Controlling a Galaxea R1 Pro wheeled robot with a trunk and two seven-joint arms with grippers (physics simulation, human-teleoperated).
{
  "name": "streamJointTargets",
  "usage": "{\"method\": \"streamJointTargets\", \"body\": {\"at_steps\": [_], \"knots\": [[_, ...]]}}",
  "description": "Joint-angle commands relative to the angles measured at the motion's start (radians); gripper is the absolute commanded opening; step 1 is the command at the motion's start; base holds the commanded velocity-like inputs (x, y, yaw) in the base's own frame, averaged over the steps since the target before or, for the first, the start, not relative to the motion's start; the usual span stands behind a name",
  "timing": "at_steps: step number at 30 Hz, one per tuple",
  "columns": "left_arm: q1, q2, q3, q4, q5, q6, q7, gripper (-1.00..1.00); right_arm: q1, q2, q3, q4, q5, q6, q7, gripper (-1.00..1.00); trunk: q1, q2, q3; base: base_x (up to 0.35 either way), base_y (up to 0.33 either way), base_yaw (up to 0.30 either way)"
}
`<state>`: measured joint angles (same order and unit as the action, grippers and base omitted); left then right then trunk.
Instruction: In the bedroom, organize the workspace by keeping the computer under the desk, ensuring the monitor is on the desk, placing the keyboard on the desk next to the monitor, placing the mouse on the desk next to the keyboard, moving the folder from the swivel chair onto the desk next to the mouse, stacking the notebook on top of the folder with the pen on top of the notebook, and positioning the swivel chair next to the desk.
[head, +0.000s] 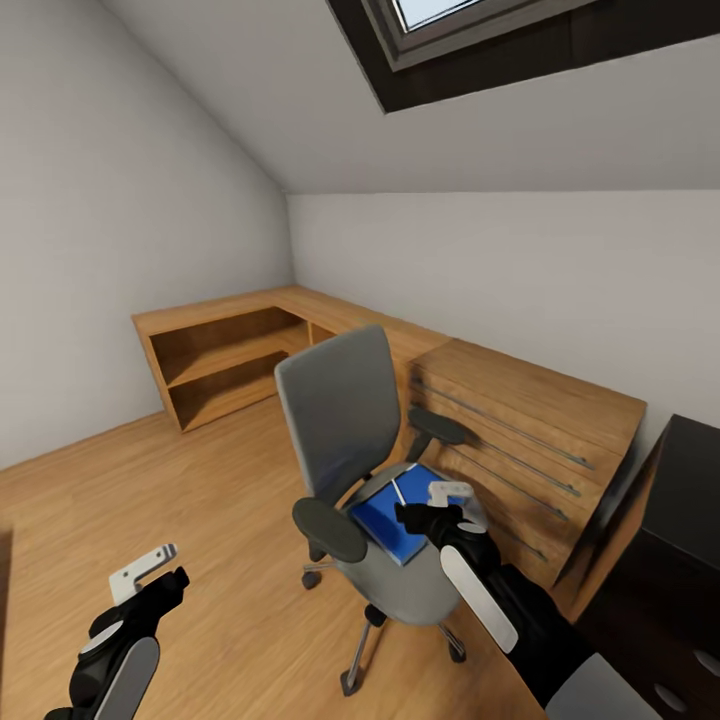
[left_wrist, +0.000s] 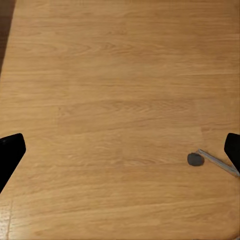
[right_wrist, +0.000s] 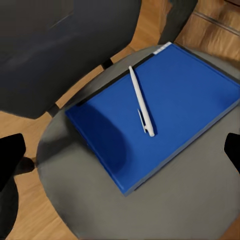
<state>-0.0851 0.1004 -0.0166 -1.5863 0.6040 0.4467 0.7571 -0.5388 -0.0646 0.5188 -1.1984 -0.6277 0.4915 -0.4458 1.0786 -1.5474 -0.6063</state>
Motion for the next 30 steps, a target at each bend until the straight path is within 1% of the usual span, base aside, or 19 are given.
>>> {"method": "streamJointTargets", "body": {"at_steps": [1,3,4,8,9,10,12,14,21,23,25,26,28,30], "knots": [[-0.001,0.0,-0.004,-0.001,0.005,0.002,0.008,1.0,-0.001,-0.002,0.004,0.004,-0.008,0.001,-0.009,1.0,0.0,-0.001,-0.001,0.036,0.0,0.008],[-0.001,0.0,-0.008,-0.001,0.005,0.002,0.009,1.0,-0.001,-0.002,0.004,0.013,-0.006,0.001,-0.009,1.0,0.0,-0.001,-0.001,0.026,0.0,0.006],[-0.001,0.001,-0.019,-0.001,0.004,0.001,0.01,1.0,-0.001,-0.002,0.003,0.029,-0.002,0.001,-0.008,1.0,0.0,-0.001,-0.001,0.012,0.0,0.003],[-0.001,0.001,-0.036,-0.001,0.002,0.0,0.011,1.0,-0.001,-0.001,0.005,0.051,0.005,0.001,-0.007,1.0,0.0,-0.001,-0.001,0.049,0.0,0.001],[-0.001,0.001,-0.042,-0.001,0.002,-0.001,0.011,1.0,-0.001,-0.001,0.006,0.058,0.016,0.001,-0.007,1.0,0.0,-0.001,-0.001,0.238,0.0,0.0],[-0.001,0.001,-0.05,-0.001,0.001,-0.001,0.012,1.0,-0.001,0.0,0.02,0.074,0.097,0.001,-0.007,1.0,0.0,-0.001,-0.001,0.092,0.0,0.0],[-0.001,0.001,-0.052,-0.001,0.001,-0.002,0.012,1.0,-0.001,0.003,0.029,0.092,0.117,0.001,-0.007,1.0,0.0,-0.001,-0.001,0.071,0.0,0.0],[-0.001,0.001,-0.053,-0.001,0.001,-0.003,0.012,1.0,-0.001,0.005,0.033,0.109,0.125,0.001,-0.007,1.0,0.0,-0.001,-0.001,0.17,0.0,0.0],[-0.001,0.001,-0.054,-0.001,0.001,-0.003,0.011,1.0,-0.001,0.006,0.034,0.149,0.13,0.001,0.001,1.0,0.0,-0.001,-0.001,0.276,0.0,0.0],[-0.001,0.001,-0.053,-0.001,0.001,-0.003,0.013,1.0,-0.002,0.006,0.033,0.176,0.132,-0.001,0.03,1.0,0.0,-0.001,-0.001,0.223,0.0,0.0],[-0.001,0.001,-0.053,-0.001,0.001,-0.002,0.014,1.0,-0.003,0.006,0.032,0.213,0.135,-0.002,0.083,1.0,0.0,-0.001,-0.001,0.104,0.0,0.0],[-0.001,0.001,-0.053,-0.001,0.001,-0.002,0.014,1.0,-0.003,0.006,0.031,0.219,0.135,-0.003,0.096,1.0,0.0,-0.001,-0.001,0.065,0.0,0.0],[-0.001,0.001,-0.053,-0.001,0.0,-0.003,0.014,1.0,-0.004,0.006,0.031,0.241,0.142,-0.021,0.142,1.0,0.0,-0.001,-0.001,0.044,0.0,0.0],[-0.001,0.001,-0.053,-0.001,0.0,-0.003,0.012,1.0,-0.004,0.007,0.031,0.245,0.146,-0.028,0.151,1.0,0.0,-0.001,-0.001,0.147,0.024,0.0]]}}
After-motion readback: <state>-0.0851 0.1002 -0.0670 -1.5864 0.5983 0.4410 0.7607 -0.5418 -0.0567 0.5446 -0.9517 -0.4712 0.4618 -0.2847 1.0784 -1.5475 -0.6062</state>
